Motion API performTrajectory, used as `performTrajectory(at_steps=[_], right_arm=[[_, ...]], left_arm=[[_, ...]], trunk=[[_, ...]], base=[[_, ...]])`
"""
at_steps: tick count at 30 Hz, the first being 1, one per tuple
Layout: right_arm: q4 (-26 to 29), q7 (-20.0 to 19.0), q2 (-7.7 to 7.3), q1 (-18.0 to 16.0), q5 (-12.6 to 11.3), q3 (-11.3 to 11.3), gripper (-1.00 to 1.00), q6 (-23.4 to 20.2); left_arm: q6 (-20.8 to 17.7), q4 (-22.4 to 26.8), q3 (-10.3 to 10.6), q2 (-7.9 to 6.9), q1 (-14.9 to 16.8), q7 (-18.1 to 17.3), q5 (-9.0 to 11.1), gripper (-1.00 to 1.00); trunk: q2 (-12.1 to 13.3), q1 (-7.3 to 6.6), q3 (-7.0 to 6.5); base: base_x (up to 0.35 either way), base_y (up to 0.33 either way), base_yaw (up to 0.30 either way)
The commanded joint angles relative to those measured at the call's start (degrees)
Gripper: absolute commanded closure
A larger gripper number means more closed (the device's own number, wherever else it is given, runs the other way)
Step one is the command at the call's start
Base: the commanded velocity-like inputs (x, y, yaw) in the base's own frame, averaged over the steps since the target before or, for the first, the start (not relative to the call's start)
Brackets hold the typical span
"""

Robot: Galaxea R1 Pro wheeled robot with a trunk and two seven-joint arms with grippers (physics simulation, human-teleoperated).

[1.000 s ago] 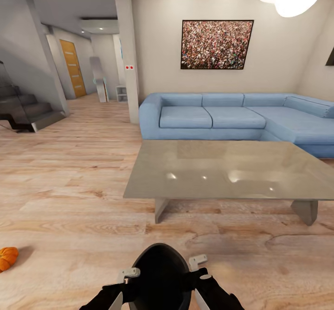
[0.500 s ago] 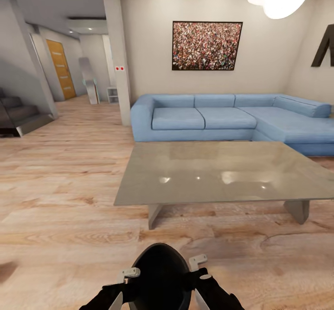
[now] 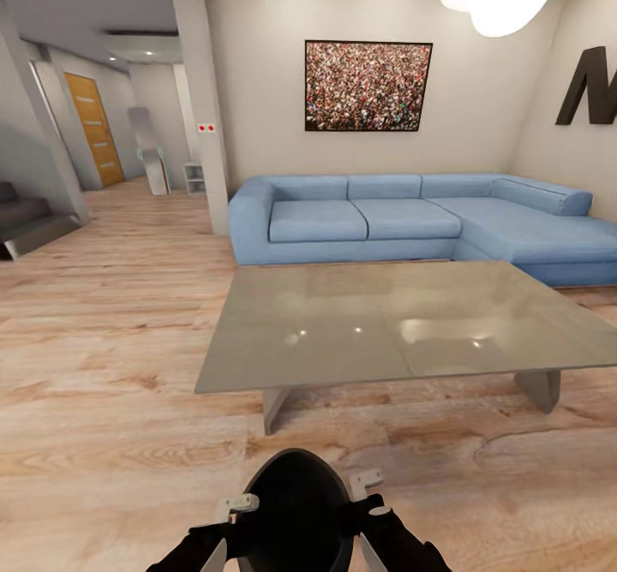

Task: Place each of the two pumpkins and all three candles from the living room inside a cabinet in the living room (use any cabinet), then make sure every cabinet is closed, and position the cauldron so it is next to a table in the living room.

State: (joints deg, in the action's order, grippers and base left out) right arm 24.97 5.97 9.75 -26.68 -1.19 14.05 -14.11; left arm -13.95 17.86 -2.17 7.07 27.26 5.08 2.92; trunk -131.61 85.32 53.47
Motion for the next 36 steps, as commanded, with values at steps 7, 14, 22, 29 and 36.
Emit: performTrajectory(at_steps=[7,14,22,29,36], right_arm=[[2.02,-2.02,0.01,-0.04,-1.01,0.89,1.00,-0.31],[2.02,-2.02,0.01,-0.04,-1.01,0.89,1.00,-0.31],[2.02,-2.02,0.05,-0.04,-1.01,0.89,1.00,-0.31],[2.02,-2.02,0.08,-0.04,-1.01,0.89,1.00,-0.31],[2.02,-2.02,0.09,-0.04,-1.01,0.89,1.00,-0.31]], left_arm=[[-0.38,0.07,0.24,0.05,-0.01,0.11,-0.88,1.00],[-0.38,0.07,0.24,0.05,-0.01,0.11,-0.86,1.00],[-0.38,0.07,0.24,0.06,-0.01,0.11,-0.85,1.00],[-0.38,0.07,0.24,0.05,-0.01,0.11,-0.87,1.00],[-0.38,0.07,0.24,0.05,0.00,0.11,-0.90,1.00]], trunk=[[-0.03,0.00,0.05],[-0.03,0.00,0.05],[-0.03,0.00,0.05],[-0.03,0.00,-0.04],[-0.03,0.00,-0.05]], base=[[0.105,0.000,0.000],[0.105,0.000,0.000],[0.104,0.000,0.000],[0.103,0.000,-0.068],[0.103,0.000,-0.005]])
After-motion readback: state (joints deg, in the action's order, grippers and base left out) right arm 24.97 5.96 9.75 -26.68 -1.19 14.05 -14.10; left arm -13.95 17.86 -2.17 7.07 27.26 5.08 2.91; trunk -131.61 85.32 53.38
